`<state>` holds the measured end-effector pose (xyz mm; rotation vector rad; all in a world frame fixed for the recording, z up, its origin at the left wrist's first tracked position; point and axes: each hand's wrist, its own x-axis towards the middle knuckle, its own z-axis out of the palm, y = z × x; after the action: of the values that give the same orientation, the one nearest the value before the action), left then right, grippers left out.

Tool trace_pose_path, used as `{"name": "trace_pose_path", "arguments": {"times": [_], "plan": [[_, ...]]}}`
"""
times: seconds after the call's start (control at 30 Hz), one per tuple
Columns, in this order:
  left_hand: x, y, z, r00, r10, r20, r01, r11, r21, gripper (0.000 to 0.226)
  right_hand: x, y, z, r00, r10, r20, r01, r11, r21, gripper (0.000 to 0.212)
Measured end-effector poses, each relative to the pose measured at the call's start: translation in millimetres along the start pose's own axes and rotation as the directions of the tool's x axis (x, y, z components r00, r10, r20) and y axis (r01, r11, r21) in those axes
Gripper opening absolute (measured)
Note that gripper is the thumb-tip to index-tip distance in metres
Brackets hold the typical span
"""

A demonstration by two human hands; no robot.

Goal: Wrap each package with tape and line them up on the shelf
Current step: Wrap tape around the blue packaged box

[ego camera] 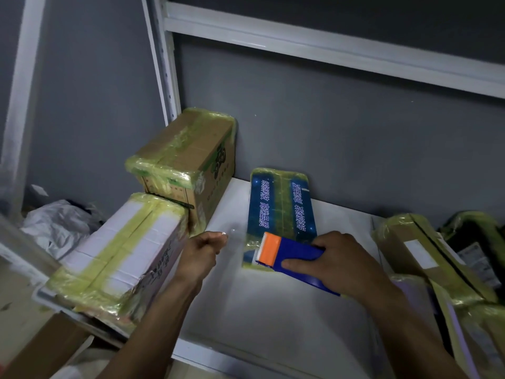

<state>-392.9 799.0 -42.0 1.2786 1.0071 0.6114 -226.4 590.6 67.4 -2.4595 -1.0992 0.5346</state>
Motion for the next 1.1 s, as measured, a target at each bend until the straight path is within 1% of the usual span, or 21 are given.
{"name": "trace_pose_path", "arguments": {"times": [0.13,0.27,0.4,0.5,0.57,0.63,0.67,0.73,0.77,0.8,0.83,0.87,0.93,1.0,1.1], "plan": [[6,-10,6,0.998,-0.051,-0.033,0.050,0.998,-0.031,0.019,12,-20,-1,0.999,0.044,-0.019,-0.047,0.973,-0.224,0.078],[10,-25,19,0.998,-0.063,-0.031,0.062,0.997,-0.037,0.015,21,-31,3,0.996,0.085,-0.033,-0.091,0.936,-0.339,0.083],[12,-36,34,0.998,-0.060,0.001,0.060,0.998,-0.022,0.013,28,-36,7,0.994,0.103,-0.035,-0.108,0.909,-0.402,0.087],[11,-35,41,0.998,0.016,0.058,-0.017,1.000,0.023,0.025,30,-37,7,0.993,0.118,-0.030,-0.120,0.903,-0.412,0.087],[13,-36,42,0.997,0.019,0.070,-0.021,0.999,0.037,0.016,32,-36,6,0.992,0.125,-0.028,-0.126,0.905,-0.406,0.087],[14,-34,39,0.999,-0.013,0.041,0.009,0.995,0.098,0.058,32,-34,4,0.991,0.131,-0.024,-0.130,0.909,-0.395,0.088],[14,-37,37,0.999,0.036,0.005,-0.037,0.993,0.110,0.061,33,-34,4,0.991,0.135,-0.019,-0.131,0.911,-0.391,0.089],[11,-42,37,0.972,0.231,-0.046,-0.228,0.971,0.076,0.032,33,-33,4,0.991,0.135,-0.020,-0.133,0.911,-0.391,0.090],[7,-46,39,0.955,0.295,-0.032,-0.293,0.955,0.051,0.023,33,-32,5,0.991,0.135,-0.024,-0.133,0.910,-0.392,0.090],[2,-48,42,0.946,0.325,0.020,-0.325,0.946,0.005,0.021,34,-32,5,0.991,0.134,-0.027,-0.134,0.910,-0.392,0.090],[-3,-51,46,0.935,0.346,0.082,-0.344,0.938,-0.033,0.023,34,-32,6,0.991,0.133,-0.030,-0.134,0.910,-0.393,0.091],[-7,-54,50,0.922,0.359,0.142,-0.355,0.933,-0.057,0.031,35,-31,6,0.991,0.131,-0.033,-0.134,0.909,-0.395,0.091],[-10,-60,54,0.911,0.360,0.202,-0.355,0.933,-0.063,0.044,35,-28,6,0.991,0.132,-0.035,-0.135,0.910,-0.392,0.091],[-8,-62,52,0.894,0.384,0.230,-0.381,0.923,-0.061,0.045,36,-26,5,0.990,0.133,-0.037,-0.137,0.909,-0.393,0.091],[6,-56,40,0.849,0.445,0.286,-0.458,0.889,-0.023,0.047,37,-23,4,0.990,0.134,-0.035,-0.137,0.906,-0.401,0.092]]}}
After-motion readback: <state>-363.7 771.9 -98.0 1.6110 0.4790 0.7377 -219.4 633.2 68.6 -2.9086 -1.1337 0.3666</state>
